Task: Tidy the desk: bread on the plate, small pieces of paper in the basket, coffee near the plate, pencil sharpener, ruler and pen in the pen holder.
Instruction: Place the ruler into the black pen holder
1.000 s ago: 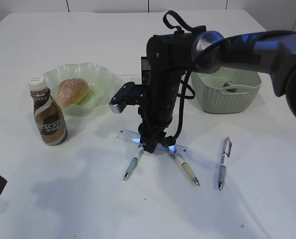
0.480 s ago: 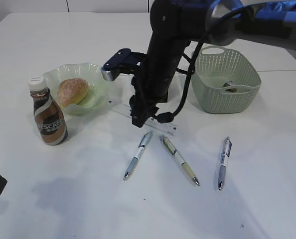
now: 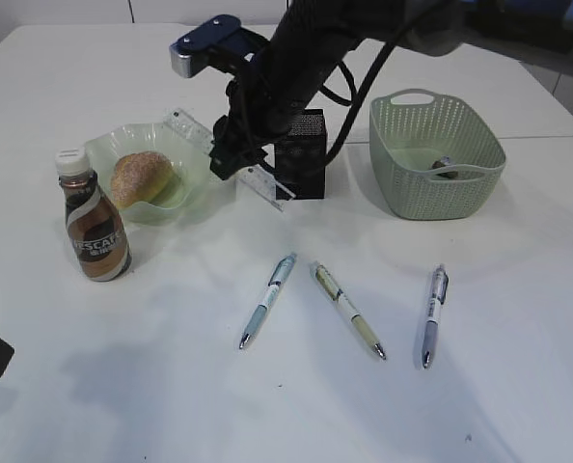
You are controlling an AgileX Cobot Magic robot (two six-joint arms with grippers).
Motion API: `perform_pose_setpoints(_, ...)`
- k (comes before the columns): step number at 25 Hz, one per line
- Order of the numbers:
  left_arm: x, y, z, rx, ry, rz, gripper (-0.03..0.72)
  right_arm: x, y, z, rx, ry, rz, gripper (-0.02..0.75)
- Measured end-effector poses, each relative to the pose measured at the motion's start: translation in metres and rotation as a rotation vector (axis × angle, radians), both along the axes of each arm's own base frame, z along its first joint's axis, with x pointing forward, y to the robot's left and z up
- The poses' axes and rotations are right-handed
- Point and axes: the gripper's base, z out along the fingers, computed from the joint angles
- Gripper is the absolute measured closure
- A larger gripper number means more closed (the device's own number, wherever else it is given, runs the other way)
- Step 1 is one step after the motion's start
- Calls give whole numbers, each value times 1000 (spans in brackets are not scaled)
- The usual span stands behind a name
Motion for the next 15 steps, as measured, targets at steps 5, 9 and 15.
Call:
perform_pose_setpoints(5, 0, 0, 0, 0, 0, 0, 287, 15, -15, 5, 88, -34, -88, 433)
perform_pose_setpoints(9, 0, 0, 0, 0, -2, 0, 287, 26, -28, 8, 125, -64, -139, 433)
perform_pose_setpoints(15, 0, 0, 0, 0, -2, 0, 287, 40, -40, 15, 197, -156, -199, 434)
